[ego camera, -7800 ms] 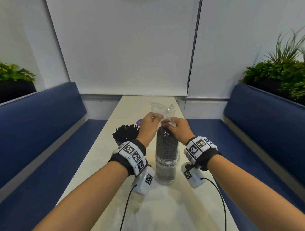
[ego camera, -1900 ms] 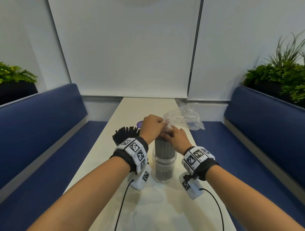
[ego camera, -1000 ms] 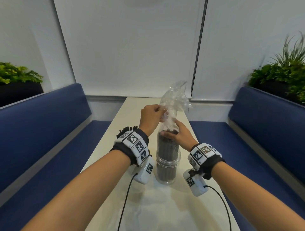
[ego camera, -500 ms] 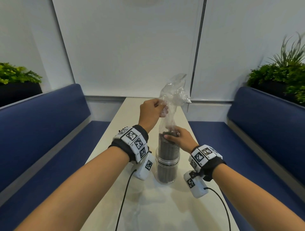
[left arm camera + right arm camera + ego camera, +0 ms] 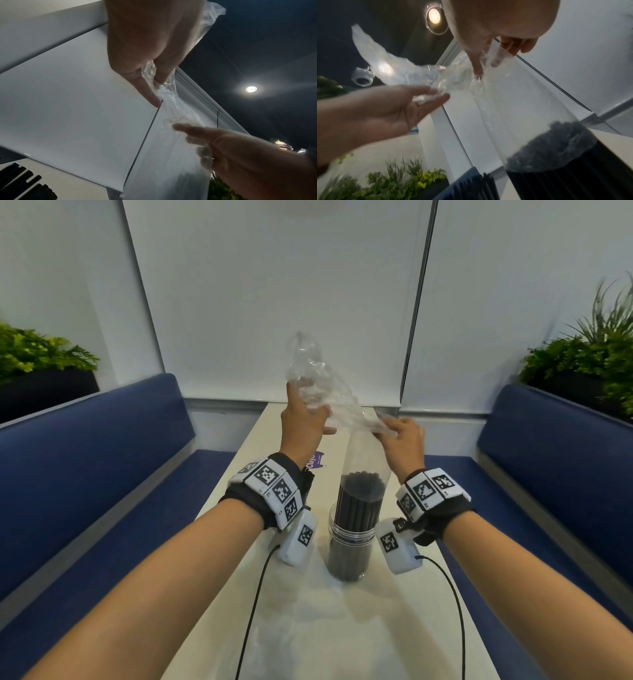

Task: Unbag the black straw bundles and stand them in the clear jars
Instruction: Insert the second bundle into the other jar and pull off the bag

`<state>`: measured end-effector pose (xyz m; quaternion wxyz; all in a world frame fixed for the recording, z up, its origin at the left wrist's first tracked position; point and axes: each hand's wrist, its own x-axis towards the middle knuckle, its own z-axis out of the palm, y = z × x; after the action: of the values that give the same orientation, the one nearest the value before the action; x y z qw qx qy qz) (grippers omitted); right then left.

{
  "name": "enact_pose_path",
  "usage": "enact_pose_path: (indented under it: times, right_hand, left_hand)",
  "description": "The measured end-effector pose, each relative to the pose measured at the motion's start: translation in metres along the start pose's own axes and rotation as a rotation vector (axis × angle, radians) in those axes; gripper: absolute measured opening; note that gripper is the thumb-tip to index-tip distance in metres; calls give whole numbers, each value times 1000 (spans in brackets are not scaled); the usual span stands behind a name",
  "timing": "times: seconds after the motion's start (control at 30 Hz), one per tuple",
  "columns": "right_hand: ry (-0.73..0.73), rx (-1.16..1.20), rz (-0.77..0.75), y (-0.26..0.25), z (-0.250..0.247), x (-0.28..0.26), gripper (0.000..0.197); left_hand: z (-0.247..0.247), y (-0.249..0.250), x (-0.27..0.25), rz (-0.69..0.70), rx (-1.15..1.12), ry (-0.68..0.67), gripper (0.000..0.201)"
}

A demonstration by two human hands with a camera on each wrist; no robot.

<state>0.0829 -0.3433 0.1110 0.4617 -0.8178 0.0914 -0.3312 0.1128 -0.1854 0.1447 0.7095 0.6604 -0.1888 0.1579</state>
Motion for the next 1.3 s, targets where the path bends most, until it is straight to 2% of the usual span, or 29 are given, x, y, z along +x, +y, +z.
enact_pose_path:
  times: [0.07, 0.1, 0.17, 0.23, 0.27, 0.3, 0.37, 0.43, 0.47, 0.53, 0.57, 0.63, 0.67, 0.7, 0.77, 0.8, 0.87, 0.93, 1.0, 1.07, 1.17, 1.23, 1.3]
  right_hand:
    - [25, 167, 61, -11, -6, 4, 28]
    - [31, 278, 79, -20, -11, 3, 26]
    - [2, 449, 112, -35, -20, -2, 26]
    - [-96, 586, 116, -50, -27, -14, 27]
    - [-157, 644, 106, -56, -29, -22, 30]
    - [-216, 688, 95, -61, -30, -31, 32]
    - [-309, 754, 86, -67, -30, -50, 31]
    - [-405, 789, 106, -66, -27, -67, 30]
    - [-463, 818, 137, -65, -24, -76, 29]
    - [-565, 924, 236, -59, -13, -94, 27]
    - [-597, 976, 305, -54, -8, -102, 28]
    - [-666, 1004, 440, -44, 3, -120, 27]
    - [-717, 971, 484, -38, 8, -128, 26]
    - [-774, 909, 503, -31, 11, -136, 27]
    - [-856, 700, 440, -15, 14, -148, 41]
    - [-862, 562, 339, -6, 14, -153, 52]
    - [-843, 285, -2, 5, 13, -162, 65]
    - [-883, 54, -350, 13, 17, -173, 59]
    - [-951, -138, -551, 24, 28, -187, 49]
    - [-961, -247, -559, 37, 36, -194, 40]
    - [-978, -372, -433, 64, 39, -197, 41]
    - [-1103, -465, -378, 82, 38, -201, 43]
    - [-1260, -500, -329, 92, 37, -204, 41]
  left_hand:
    - [-3, -3, -1, -9, 83, 11, 40]
    - [-5, -4, -1, -31, 102, 32, 44]
    - [-13, -10, -4, -113, 44, 84, 74]
    - [-25, -12, -13, -194, -90, 167, 105]
    - [-33, -10, -21, -228, -151, 203, 113]
    - [-41, -10, -30, -235, -247, 233, 109]
    - [-60, -7, -55, -282, -529, 238, 67]
    - [-78, -3, -83, -435, -717, 109, 40]
    - [-89, -2, -97, -518, -694, 9, 35]
    - [-106, -6, -119, -649, -624, -199, 34]
    - [-115, -12, -128, -704, -614, -259, 43]
    - [-131, -25, -141, -767, -663, -239, 58]
    - [-137, -30, -145, -784, -673, -194, 58]
    - [-142, -35, -149, -796, -659, -147, 49]
    - [-147, -43, -154, -805, -519, -67, 20]
    - [-149, -48, -158, -807, -379, -54, 13]
    - [-152, -62, -168, -803, -133, -104, 10]
    - [-151, -73, -179, -835, -1, -193, 11]
    - [-145, -81, -187, -900, 51, -279, 20]
    - [-139, -83, -192, -986, 48, -310, 34]
    - [-143, -86, -195, -1090, 52, -337, 62]
    - [-153, -90, -191, -1003, 276, -384, 86]
    - [-159, -88, -182, -774, 608, -396, 97]
